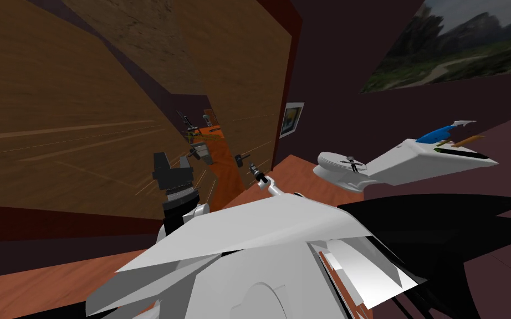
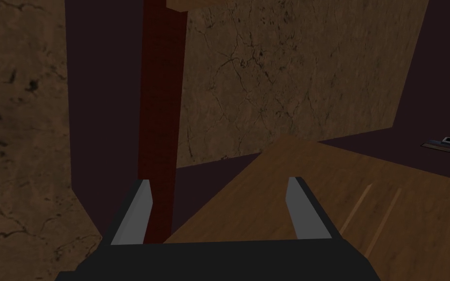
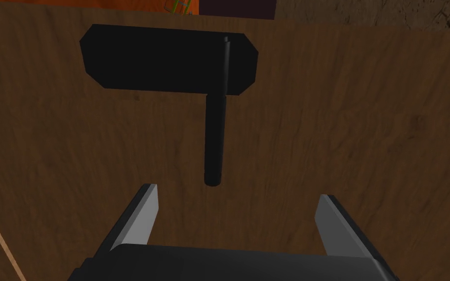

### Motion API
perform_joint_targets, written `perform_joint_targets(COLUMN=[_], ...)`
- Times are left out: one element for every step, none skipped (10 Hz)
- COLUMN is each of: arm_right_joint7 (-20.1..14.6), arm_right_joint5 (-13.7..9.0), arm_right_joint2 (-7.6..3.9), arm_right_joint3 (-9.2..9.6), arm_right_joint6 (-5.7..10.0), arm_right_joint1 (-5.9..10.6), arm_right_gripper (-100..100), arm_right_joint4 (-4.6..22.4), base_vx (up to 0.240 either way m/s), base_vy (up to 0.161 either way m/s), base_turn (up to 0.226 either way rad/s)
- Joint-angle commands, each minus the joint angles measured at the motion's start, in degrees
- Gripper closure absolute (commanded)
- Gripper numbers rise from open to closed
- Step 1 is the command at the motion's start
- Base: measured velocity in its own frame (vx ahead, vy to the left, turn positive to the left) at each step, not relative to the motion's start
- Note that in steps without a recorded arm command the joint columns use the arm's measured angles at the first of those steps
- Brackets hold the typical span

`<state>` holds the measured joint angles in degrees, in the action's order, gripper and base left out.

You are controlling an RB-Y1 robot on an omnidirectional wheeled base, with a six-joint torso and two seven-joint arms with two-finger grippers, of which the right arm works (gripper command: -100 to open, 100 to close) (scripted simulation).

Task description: Push the door open

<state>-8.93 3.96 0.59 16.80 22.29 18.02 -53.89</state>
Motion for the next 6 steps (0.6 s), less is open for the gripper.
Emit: perform_joint_targets(arm_right_joint7=[0.0,-0.05,-0.03,0.06,0.08,0.14], arm_right_joint5=[0.21,0.29,0.21,0.17,0.15,0.13], arm_right_joint2=[0.75,1.09,0.87,-0.88,-1.18,-1.69], arm_right_joint3=[0.52,0.76,0.54,0.33,0.27,0.13], arm_right_joint6=[-0.34,-0.48,-0.09,0.03,0.07,0.13], arm_right_joint1=[1.13,1.78,1.49,1.64,1.65,1.69], arm_right_gripper=[-100,-100,-100,-100,-100,-100], arm_right_joint4=[1.83,2.83,2.56,2.93,2.99,3.12], base_vx=[0.107,0.103,0.043,0.127,0.179,0.182], base_vy=[-0.083,-0.099,-0.048,0.036,0.061,0.096], base_turn=[0.079,0.083,0.023,0.032,0.018,0.019])
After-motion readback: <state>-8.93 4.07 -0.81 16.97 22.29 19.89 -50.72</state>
